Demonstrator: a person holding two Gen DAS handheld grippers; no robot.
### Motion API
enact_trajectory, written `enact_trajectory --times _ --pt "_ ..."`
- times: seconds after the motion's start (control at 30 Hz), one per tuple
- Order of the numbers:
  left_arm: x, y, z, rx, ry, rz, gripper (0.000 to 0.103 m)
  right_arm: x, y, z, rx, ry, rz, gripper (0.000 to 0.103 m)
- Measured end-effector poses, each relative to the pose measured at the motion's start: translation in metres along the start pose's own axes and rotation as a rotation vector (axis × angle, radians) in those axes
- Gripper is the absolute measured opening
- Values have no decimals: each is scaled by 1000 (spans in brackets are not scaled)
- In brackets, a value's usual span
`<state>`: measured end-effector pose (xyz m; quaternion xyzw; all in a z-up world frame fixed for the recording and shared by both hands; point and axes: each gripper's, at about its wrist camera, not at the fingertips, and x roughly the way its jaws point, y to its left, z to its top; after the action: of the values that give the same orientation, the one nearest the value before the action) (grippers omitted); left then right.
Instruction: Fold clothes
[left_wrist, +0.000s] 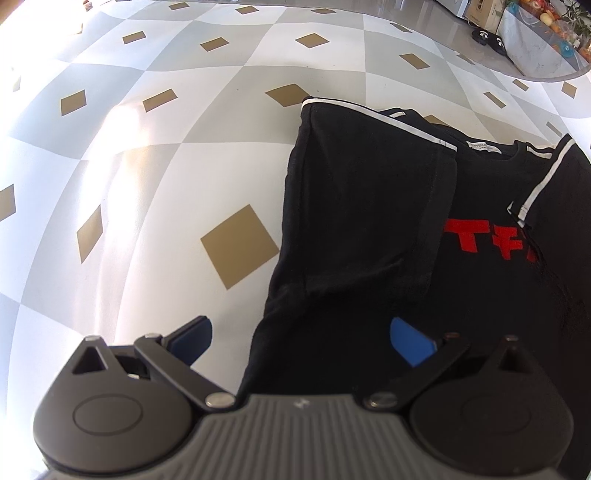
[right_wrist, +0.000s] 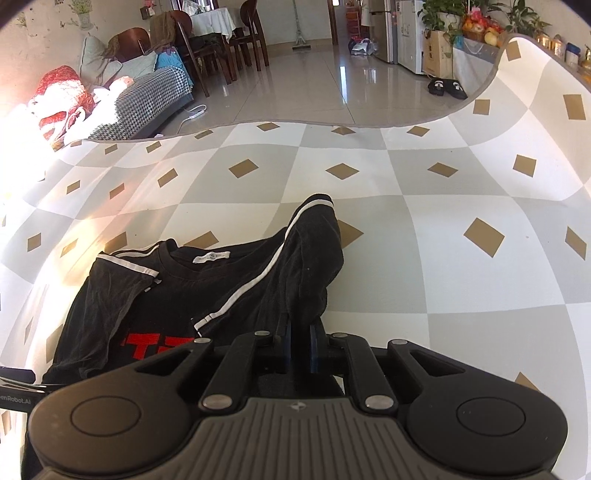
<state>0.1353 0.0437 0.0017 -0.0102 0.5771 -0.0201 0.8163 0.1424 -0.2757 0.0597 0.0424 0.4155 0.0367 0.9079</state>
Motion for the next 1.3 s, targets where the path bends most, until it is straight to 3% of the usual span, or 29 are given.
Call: enact_trajectory --times 0.33,0.83,1.3 --pt "-1 7 -7 -12 17 -19 103 -14 42 4 -85 -74 -15 10" --pt "-3 26 -9 -60 42 -76 103 -23 107 6 -155 -152 55 9" --pt "-3 50 -10 -123 59 -78 103 -2 206 -8 -394 -182 251 9"
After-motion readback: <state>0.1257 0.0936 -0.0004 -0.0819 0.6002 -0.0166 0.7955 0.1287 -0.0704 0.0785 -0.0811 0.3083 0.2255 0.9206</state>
